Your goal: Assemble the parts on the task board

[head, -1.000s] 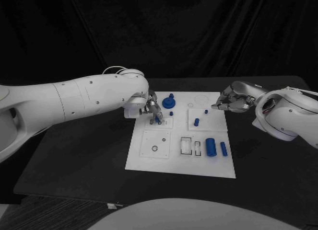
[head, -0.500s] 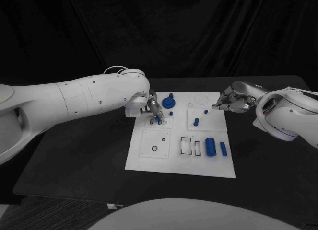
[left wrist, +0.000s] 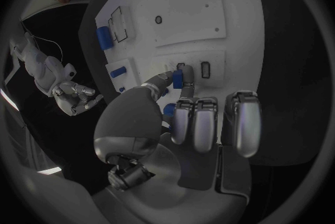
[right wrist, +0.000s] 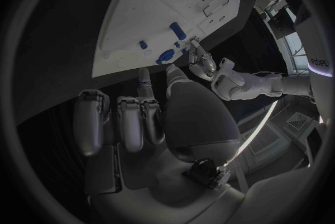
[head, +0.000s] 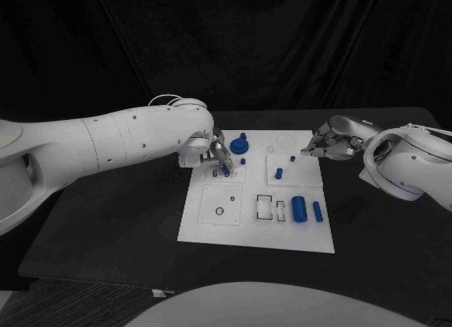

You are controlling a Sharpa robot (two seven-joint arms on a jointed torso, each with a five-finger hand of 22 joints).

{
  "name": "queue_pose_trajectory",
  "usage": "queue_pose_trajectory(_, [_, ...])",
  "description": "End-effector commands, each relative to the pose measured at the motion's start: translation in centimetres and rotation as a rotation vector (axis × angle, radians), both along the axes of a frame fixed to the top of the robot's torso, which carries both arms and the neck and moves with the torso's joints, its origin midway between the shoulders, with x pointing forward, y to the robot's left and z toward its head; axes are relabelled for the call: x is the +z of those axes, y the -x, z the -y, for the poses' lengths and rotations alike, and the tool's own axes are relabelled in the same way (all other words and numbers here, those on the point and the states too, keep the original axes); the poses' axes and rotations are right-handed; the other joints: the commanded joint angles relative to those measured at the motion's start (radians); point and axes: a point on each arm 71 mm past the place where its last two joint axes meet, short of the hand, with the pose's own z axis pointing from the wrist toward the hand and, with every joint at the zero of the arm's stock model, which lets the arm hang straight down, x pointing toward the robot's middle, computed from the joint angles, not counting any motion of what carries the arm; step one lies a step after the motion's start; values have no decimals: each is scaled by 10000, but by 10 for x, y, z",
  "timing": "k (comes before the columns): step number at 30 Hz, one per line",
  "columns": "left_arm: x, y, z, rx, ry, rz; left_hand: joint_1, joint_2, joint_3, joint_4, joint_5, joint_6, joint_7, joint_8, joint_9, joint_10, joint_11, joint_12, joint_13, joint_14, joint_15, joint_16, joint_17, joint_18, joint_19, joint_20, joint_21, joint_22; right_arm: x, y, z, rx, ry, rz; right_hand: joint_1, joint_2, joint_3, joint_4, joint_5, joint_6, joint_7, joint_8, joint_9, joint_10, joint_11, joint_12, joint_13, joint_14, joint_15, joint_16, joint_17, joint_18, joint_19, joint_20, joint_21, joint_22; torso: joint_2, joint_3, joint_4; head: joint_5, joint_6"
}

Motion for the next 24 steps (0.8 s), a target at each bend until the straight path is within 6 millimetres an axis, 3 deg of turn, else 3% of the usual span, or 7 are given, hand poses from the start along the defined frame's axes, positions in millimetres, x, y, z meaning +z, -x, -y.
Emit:
queue_pose_trajectory(1, [-2, 1, 1, -160, 110, -106, -10, 167, 708, -49, 7, 195, -165, -42, -49, 1110, -88, 216, 2750, 1126, -149, 133, 2661, 50, 91, -98, -83, 1528, -1, 0, 1, -134, 43, -48, 199, -39, -57, -55, 171, -55, 11, 82, 156, 1005, 76, 166, 2760, 991, 18, 200, 2767, -13, 285, 87, -152, 2163, -1, 2, 4, -6, 1])
queue_pose_trajectory(24, [-4, 4, -2, -150, 93, -194, -5, 166, 709, -53, 14, 189, -161, -60, -60, 1110, -85, 216, 2750, 1126, -147, 133, 2661, 54, 84, -98, -99, 1517, -1, 0, 1, -129, 77, -96, 199, -39, -57, -55, 171, -55, 11, 82, 156, 1005, 76, 166, 2760, 991, 18, 200, 2767, -13, 285, 87, -152, 2163, 8, -6, 8, 29, 1])
